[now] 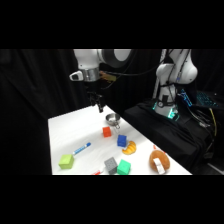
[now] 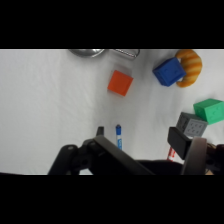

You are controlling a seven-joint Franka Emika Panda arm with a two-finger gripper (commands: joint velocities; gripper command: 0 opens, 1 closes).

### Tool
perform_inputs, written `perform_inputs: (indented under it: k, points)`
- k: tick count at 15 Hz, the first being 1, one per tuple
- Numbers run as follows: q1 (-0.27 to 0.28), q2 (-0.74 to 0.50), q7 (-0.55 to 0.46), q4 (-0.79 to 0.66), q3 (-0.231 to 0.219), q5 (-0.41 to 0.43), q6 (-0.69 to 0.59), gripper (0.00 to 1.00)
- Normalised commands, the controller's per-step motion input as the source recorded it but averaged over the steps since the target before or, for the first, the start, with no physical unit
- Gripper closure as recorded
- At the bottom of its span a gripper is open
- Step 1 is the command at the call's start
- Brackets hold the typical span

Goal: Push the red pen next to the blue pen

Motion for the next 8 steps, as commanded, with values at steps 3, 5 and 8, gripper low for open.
perform_inputs:
  k: [3,5,8]
  points:
    - [-0.011,0.09,0.13,0.09,0.039,-0.035,0.01,0.00]
    - [0.018,0.22,0.22,0.26,0.050,-0.024,0.00,0.00]
    - [0.073,0.32,0.26,0.41,0.066,-0.090,-0.03,0.00]
